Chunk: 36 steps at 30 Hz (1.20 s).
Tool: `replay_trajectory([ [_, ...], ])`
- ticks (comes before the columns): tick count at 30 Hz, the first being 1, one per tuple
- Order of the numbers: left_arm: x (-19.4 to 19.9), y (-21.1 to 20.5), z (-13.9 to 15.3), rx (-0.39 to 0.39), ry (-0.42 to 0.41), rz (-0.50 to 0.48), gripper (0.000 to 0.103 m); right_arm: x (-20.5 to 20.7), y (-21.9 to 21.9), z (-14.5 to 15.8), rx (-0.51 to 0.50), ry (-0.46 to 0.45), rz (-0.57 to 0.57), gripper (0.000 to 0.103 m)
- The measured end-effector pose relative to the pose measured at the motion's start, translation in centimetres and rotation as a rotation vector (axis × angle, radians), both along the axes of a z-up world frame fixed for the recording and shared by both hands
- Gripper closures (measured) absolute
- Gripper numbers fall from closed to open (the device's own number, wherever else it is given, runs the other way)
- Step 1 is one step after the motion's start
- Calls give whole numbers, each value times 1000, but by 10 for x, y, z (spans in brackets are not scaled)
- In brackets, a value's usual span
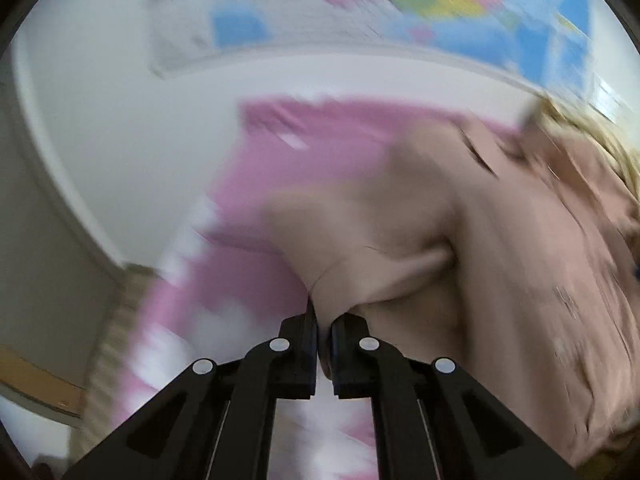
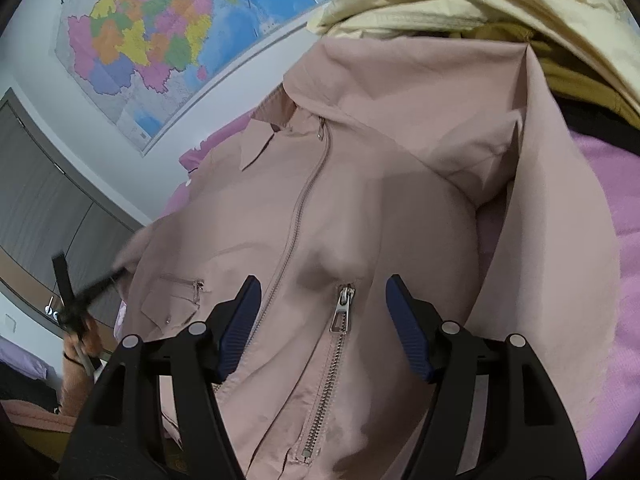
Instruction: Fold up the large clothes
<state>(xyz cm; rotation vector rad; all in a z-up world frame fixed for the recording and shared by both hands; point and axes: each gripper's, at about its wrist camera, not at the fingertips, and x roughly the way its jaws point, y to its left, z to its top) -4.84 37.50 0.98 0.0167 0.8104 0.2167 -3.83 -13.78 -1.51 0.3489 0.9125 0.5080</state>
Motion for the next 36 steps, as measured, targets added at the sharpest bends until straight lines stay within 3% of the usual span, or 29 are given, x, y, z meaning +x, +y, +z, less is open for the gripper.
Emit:
replay_trajectory([
  [1,3,5,7,50,-14,36,99,-1,-2,2,-6,-7,-8,38],
  [2,10,9,15,164,-24,101,96,-1,-3,3,-10,-11,-11,38],
  [5,26,2,7,392,25,194,84,-3,-7,2,-26,-13,-30,38],
  [6,31,-4,-1,462,54,211,69,-4,-8,1,-25,-10,-34,38],
  [7,33,-9,-12,495,86,209,62,-4,-10,-1,-27,-6,-39,38],
  [9,27,-12,-22,364,111,152,58,-6,-12,-3,-42,-1,-44,38],
  [10,22,-14,-25,237,119,98,58,-7,-14,-4,-54,5,-50,38],
  [12,9,-24,-29,-50,118,-63,41,-11,-17,-5,-62,17,-50,36],
  [14,-4,-34,-29,-214,94,-191,38,-16,-20,-6,-63,26,-46,34],
  [16,-17,-44,-33,-314,103,-302,35,-21,-22,-7,-67,34,-44,32],
  [21,-43,-77,-53,-348,182,-428,28,-36,-22,-15,-122,54,-16,30],
  [23,-45,-88,-62,-371,216,-457,18,-35,-23,-22,-165,66,-25,32],
  [25,-44,-94,-63,-349,201,-480,15,-31,-24,-25,-206,55,-40,55],
  [26,-44,-99,-63,-341,199,-486,15,-29,-23,-25,-233,55,-45,73],
  [27,-43,-100,-63,-342,200,-488,17,-27,-24,-25,-243,57,-53,84],
  [29,-40,-103,-63,-323,197,-479,22,-26,-23,-14,-260,29,-83,78],
  [32,-34,-102,-62,-337,193,-448,22,-32,4,12,-257,-70,-9,42],
  [34,-30,-102,-61,-337,184,-426,22,-26,39,18,-287,-114,75,42],
  [36,-26,-99,-61,-342,179,-402,22,-9,69,12,-311,-99,112,43],
])
